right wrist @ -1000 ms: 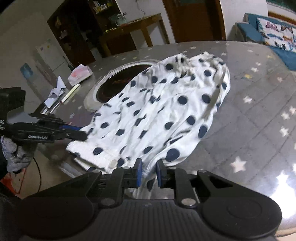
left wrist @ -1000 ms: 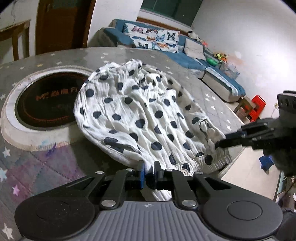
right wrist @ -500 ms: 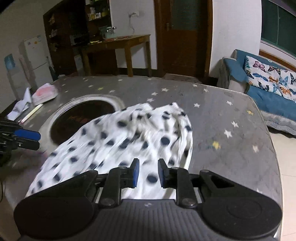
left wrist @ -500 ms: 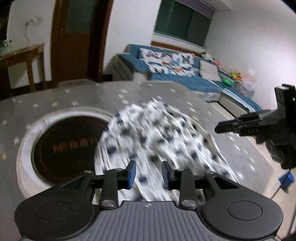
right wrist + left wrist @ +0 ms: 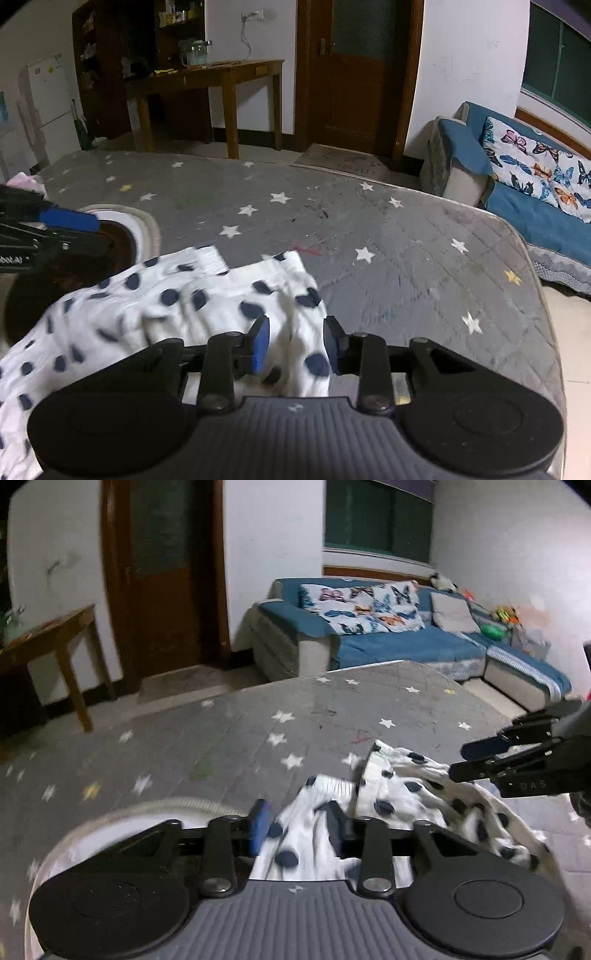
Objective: Fold clothes
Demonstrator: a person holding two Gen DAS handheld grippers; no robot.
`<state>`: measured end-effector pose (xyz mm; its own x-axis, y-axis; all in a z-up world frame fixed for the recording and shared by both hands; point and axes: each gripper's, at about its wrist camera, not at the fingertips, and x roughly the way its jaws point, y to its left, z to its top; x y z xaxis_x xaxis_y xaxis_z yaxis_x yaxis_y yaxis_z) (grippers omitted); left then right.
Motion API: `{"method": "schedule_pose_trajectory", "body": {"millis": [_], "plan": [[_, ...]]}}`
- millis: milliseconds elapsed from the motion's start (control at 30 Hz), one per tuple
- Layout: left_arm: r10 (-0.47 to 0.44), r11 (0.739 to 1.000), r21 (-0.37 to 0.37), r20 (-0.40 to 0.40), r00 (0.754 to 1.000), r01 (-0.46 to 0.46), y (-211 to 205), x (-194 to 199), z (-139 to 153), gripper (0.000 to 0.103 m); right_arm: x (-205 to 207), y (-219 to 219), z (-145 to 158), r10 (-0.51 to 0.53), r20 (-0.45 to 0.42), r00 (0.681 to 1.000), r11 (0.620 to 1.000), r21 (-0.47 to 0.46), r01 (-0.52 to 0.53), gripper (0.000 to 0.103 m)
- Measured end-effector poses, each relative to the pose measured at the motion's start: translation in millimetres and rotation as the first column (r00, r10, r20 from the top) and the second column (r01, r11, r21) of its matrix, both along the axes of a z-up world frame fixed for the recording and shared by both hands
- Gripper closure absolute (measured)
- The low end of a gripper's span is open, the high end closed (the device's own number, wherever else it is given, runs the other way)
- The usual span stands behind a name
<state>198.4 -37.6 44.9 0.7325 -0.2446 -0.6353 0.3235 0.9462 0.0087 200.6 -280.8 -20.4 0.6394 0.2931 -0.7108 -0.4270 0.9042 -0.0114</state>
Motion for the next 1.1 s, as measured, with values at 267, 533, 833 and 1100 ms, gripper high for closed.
{"method": "schedule_pose_trajectory", "body": {"millis": [267,533,833,1100], "plan": [[-0.077,0.994,0.076,-0.046,0.996,0.081,-31.0,36.3,-35.2,0.053,38.0,1.0,-21.1,0.003,-0.031,1.000,1.000,0.016,-0.002,0.067],[-0.131,0.986,0.092,-0.087,0.988,0.139,-43.3,48.4,-55.7,0.085,50.2,6.4,-34.4,0.035,-0.073,0.997,0.999,0.029,-0.033,0.072],[-0.058,0.993,0.098,-0.032,0.998,0.061,-30.2,55.8,-49.2,0.098,53.0,11.1,-30.2,0.018,-0.013,1.000,0.999,-0.034,-0.019,0.098],[0.181,0.981,0.074,-0.007,0.983,-0.180,13.8,83.0,-45.2,0.098,68.9,-18.2,-36.9,-0.146,0.003,0.989,0.982,-0.123,0.145,0.096]]}}
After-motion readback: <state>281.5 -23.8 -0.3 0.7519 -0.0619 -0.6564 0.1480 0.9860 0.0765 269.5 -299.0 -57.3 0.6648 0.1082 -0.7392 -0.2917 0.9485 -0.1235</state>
